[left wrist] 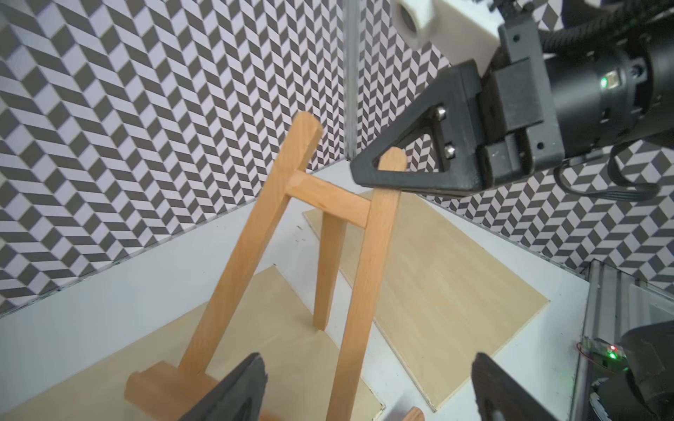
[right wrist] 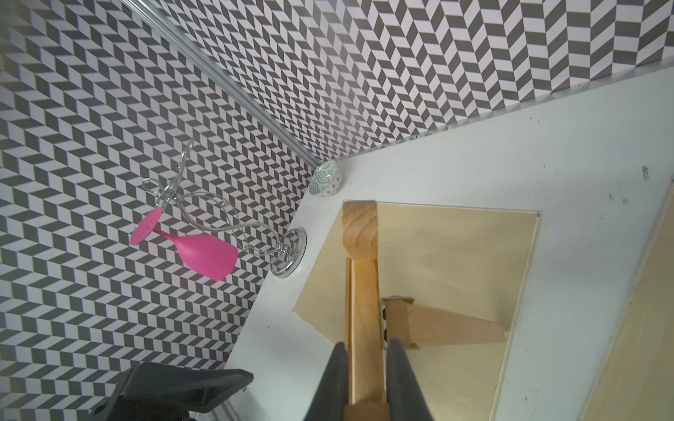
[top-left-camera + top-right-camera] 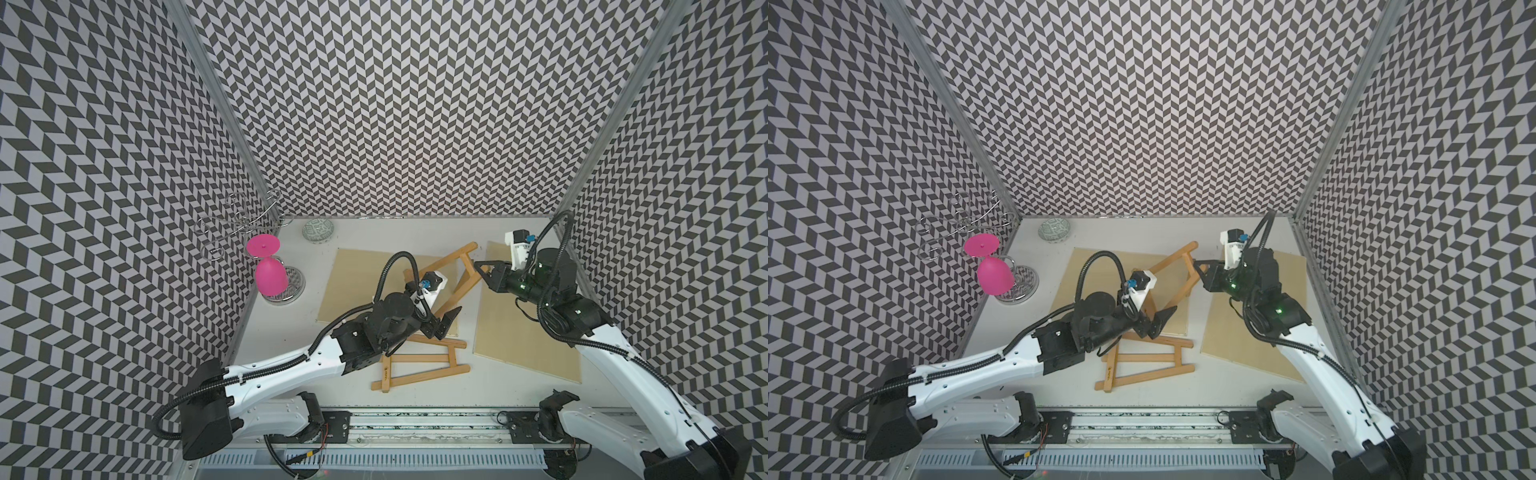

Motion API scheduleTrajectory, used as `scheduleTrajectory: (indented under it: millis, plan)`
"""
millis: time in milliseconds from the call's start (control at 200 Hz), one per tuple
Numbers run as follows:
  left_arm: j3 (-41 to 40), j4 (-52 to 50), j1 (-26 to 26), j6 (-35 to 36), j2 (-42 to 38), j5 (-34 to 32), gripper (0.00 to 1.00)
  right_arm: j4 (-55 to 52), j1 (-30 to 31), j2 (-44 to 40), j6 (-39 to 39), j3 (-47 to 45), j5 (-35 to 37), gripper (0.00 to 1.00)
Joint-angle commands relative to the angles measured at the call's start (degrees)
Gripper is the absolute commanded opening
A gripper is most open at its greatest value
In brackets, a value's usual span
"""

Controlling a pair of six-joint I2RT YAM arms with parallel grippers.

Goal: Assemble the easel
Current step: Pick up the easel at the center of the board.

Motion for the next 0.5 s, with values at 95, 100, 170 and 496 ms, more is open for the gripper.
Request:
scheduleTrajectory:
  millis: [95,100,170,496]
  plan:
    - [-2.67,8.24,-1.75,4.53,4.04,-3.30,0.82,-0.41,5.49,-3.26,0.08,3.32,6.60,0.00]
    - [-2.76,8.47,-1.75,4.55,4.12,-3.33,0.82,-0.40,5.64,-3.29,0.07,3.36,6.63,0.00]
    - [-3.67,10.54,-1.75,5.28,5.31,-4.11,0.78,-1.26,7.10,-3.22,0.21,3.95,7.18,0.00]
    - [-7.11,16.93,-1.05,5.72,10.04,-5.39,0.65,-2.69,11.00,-2.79,-0.56,5.89,10.52,0.00]
